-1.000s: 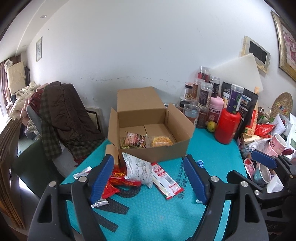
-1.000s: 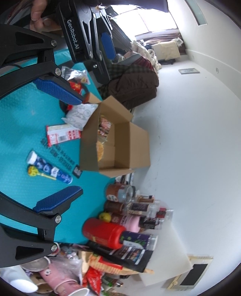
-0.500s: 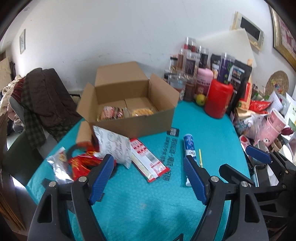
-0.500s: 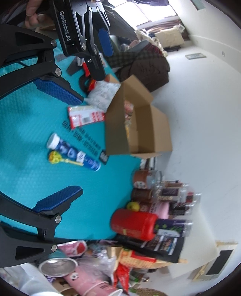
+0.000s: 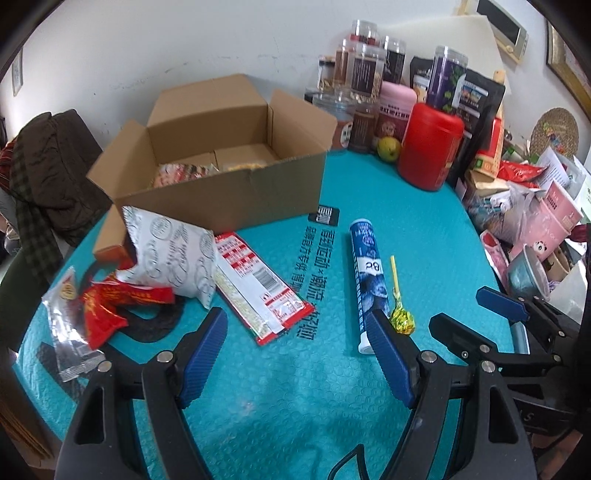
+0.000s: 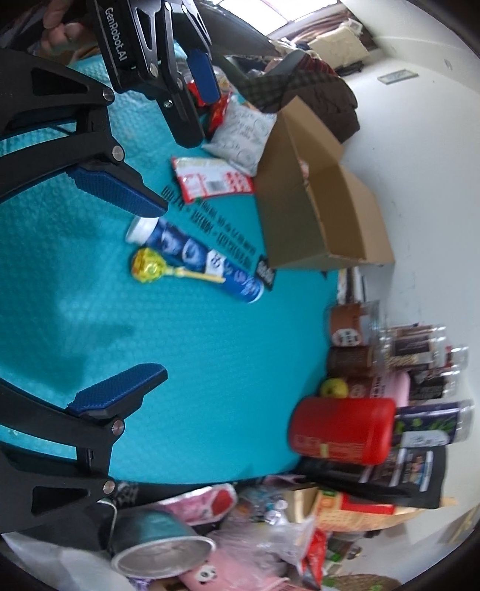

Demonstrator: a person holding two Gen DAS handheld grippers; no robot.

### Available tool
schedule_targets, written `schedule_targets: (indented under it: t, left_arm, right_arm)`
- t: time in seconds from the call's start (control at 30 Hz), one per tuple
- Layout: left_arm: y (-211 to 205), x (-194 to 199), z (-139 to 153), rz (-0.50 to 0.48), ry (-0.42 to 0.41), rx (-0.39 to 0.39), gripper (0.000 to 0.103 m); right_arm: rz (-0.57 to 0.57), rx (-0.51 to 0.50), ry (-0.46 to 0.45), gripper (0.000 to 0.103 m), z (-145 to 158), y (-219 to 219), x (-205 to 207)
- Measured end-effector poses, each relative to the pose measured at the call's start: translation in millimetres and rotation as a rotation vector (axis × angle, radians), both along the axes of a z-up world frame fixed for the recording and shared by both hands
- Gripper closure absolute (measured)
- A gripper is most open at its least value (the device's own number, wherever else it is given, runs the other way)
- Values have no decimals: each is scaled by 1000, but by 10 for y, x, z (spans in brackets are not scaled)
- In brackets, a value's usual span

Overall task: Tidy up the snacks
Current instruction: 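Grasp the yellow lollipop with the right gripper while the left gripper grasps the blue tube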

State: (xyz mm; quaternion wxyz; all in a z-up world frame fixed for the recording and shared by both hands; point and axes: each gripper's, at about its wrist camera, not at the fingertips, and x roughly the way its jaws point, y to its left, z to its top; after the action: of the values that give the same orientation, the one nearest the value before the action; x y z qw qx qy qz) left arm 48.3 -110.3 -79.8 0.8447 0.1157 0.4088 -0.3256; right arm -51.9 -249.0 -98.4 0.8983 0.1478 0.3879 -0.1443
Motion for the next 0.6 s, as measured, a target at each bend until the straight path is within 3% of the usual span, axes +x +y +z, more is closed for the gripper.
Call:
schedule_targets:
  t: [0.33, 0.6]
  left_arm:
    - [-48, 79, -239, -7, 79, 22, 25]
    - [-57, 151, -249, 5, 84, 18, 25]
  right_arm:
    - [49, 71, 50, 33, -277, -61, 172]
    - [117, 130, 50, 55, -390, -55, 303]
